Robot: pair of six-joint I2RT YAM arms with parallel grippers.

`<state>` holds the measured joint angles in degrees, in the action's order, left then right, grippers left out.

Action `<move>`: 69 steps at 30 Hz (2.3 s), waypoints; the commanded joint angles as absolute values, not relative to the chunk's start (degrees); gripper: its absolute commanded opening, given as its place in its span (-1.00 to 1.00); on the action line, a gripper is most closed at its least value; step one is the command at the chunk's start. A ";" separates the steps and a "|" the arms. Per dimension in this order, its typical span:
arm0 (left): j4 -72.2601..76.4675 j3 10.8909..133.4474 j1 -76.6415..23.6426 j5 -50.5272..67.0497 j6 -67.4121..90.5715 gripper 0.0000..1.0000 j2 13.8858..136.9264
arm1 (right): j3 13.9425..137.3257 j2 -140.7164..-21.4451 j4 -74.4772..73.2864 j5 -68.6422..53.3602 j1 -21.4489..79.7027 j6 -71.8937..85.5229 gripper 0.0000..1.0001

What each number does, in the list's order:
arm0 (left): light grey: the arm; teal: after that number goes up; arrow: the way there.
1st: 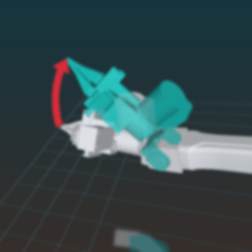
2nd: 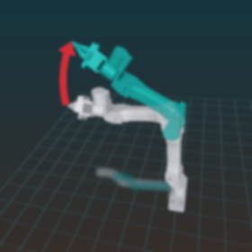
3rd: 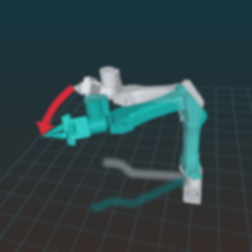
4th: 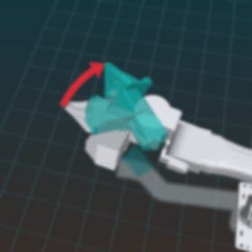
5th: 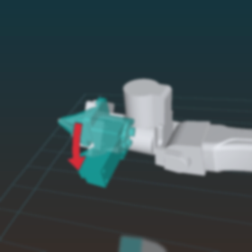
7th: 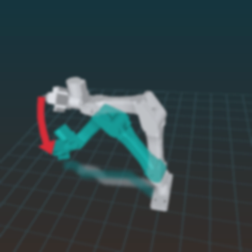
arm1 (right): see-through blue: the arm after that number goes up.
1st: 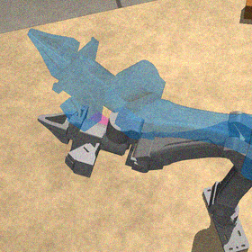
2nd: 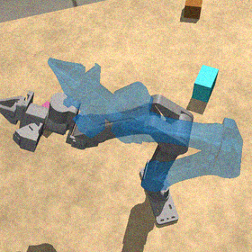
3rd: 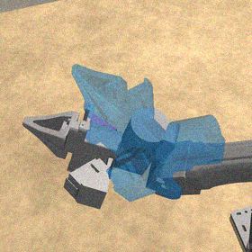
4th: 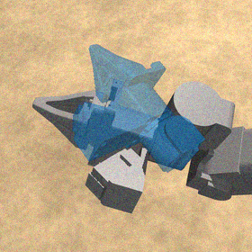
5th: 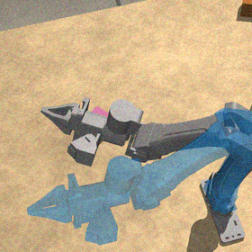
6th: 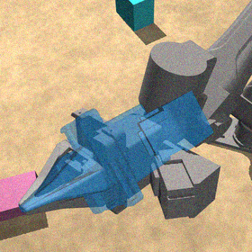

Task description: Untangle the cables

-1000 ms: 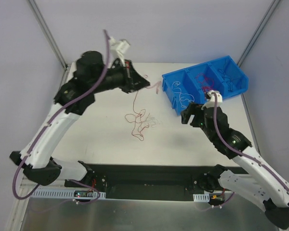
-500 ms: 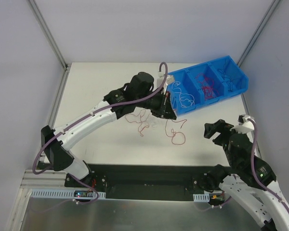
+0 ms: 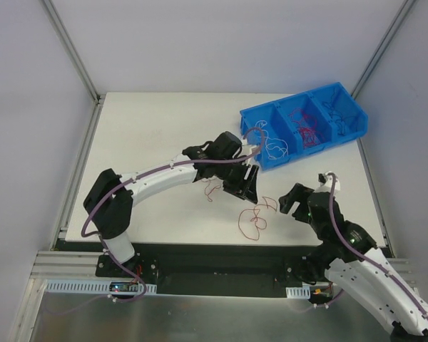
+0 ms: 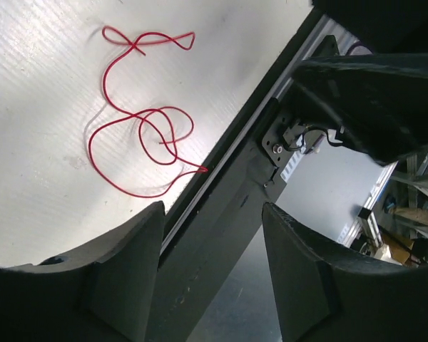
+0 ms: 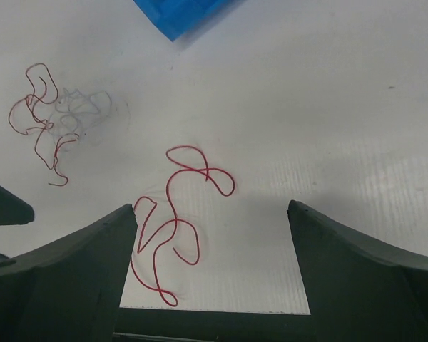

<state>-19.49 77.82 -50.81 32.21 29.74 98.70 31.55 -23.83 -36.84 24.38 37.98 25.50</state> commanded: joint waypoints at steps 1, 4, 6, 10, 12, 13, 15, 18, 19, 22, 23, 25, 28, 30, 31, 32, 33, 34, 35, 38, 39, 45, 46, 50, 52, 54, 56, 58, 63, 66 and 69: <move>-18.10 77.09 -48.79 31.38 26.37 0.23 92.30 | 25.06 -25.21 -25.43 15.05 37.79 32.08 0.80; -19.07 75.42 -45.19 31.64 25.14 0.39 86.86 | 23.29 -32.84 -17.95 6.45 37.79 27.53 0.82; -20.12 74.27 -41.24 32.78 24.53 0.46 83.16 | 25.91 -41.00 -17.66 1.16 37.79 24.18 0.82; -21.53 72.77 -34.64 33.58 23.12 0.52 76.65 | 29.97 -52.54 -18.03 -4.73 37.88 24.69 0.81; -22.58 73.30 -32.97 32.53 21.80 0.53 74.80 | 29.88 -55.01 -15.57 -7.55 38.06 25.84 0.81; -23.02 73.82 -32.52 31.48 21.01 0.53 74.27 | 29.80 -56.32 -14.60 -8.60 38.23 26.54 0.79; -23.73 74.79 -31.99 29.71 19.00 0.52 73.66 | 29.53 -58.70 -12.14 -10.10 38.93 28.46 0.70; -24.61 75.67 -31.20 27.86 16.88 0.52 73.30 | 29.09 -62.22 -9.67 -9.67 40.16 33.56 0.51; -24.87 75.76 -30.77 27.77 16.44 0.52 73.30 | 29.09 -63.10 -9.58 -8.80 40.60 34.97 0.48; -25.05 75.24 -29.97 27.77 15.39 0.52 72.95 | 28.74 -64.16 -9.93 -4.59 42.80 38.66 0.43; -25.05 74.80 -29.88 27.51 14.86 0.51 72.78 | 28.48 -64.33 -10.45 -3.18 43.24 40.32 0.38; -25.22 73.66 -29.79 26.37 14.24 0.51 72.42 | 27.43 -64.42 -10.72 -1.59 43.24 42.27 0.19; -24.96 71.99 -29.71 25.93 13.89 0.51 72.33 | 26.46 -64.07 -10.37 -0.35 43.24 42.89 -0.19; -25.05 71.54 -29.53 26.19 14.06 0.51 72.42 | 26.54 -62.59 -11.68 2.43 43.15 41.84 -0.79; -25.05 71.46 -29.53 26.45 13.98 0.50 72.16 | 26.72 -60.93 -12.82 3.33 43.15 40.18 -0.99; -25.05 71.37 -29.53 26.72 13.97 0.51 71.72 | 27.07 -58.73 -14.14 4.56 43.15 38.34 -0.99; -25.05 71.28 -29.53 26.72 13.97 0.50 71.37 | 27.51 -55.84 -16.93 6.40 43.15 37.02 -0.99; -25.05 71.28 -29.53 26.63 13.97 0.50 71.02 | 28.03 -53.29 -18.96 8.16 43.07 35.78 -0.99; -25.05 71.28 -29.53 26.80 14.06 0.51 70.75 | 28.82 -50.65 -20.29 9.13 42.54 34.73 -0.99; -25.05 71.28 -29.53 28.03 14.41 0.50 70.84 | 33.99 -45.54 -25.73 10.10 39.04 29.02 -0.99; -25.05 71.28 -29.53 28.56 14.50 0.50 70.93 | 36.10 -44.22 -28.45 11.24 37.89 27.18 -0.99; -24.79 70.49 -29.53 28.39 14.85 0.49 70.49 | 53.49 -44.64 -37.52 18.46 27.97 14.17 -0.99; -24.79 70.58 -29.53 28.48 14.85 0.49 70.58 | 56.48 -45.52 -37.96 18.37 25.95 12.85 -0.99; -24.52 70.23 -29.53 29.00 15.03 0.49 70.14 | 65.37 -50.96 -35.95 10.58 15.67 9.24 -0.99; -24.26 70.05 -29.53 29.35 15.03 0.49 69.96 | 69.76 -54.56 -34.99 5.12 10.31 8.00 -0.99; -24.08 69.79 -29.62 29.44 14.94 0.50 69.52 | 73.03 -57.64 -31.92 1.69 5.30 7.56 -0.99; -23.91 69.52 -29.53 29.35 14.94 0.50 69.35 | 75.40 -61.24 -29.11 -2.00 1.69 7.91 -0.99; -23.73 69.26 -29.62 29.27 15.29 0.50 69.52 | 77.25 -65.72 -26.56 -5.78 -2.26 9.83 -0.99; -22.85 68.73 -29.53 30.93 16.52 0.55 71.36 | 78.05 -76.27 -15.14 -16.95 -11.94 22.65 -0.99; -22.24 68.47 -29.44 31.99 17.05 0.59 72.51 | 77.43 -83.74 -5.92 -24.93 -15.02 32.32 -0.99; -21.97 68.47 -29.09 33.04 17.31 0.74 73.04 | 80.31 -92.35 -0.27 -32.32 -15.73 37.08 -0.99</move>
<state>-24.23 69.10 -29.89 30.00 16.47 72.20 76.47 -84.97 -12.53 -18.44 -14.81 26.20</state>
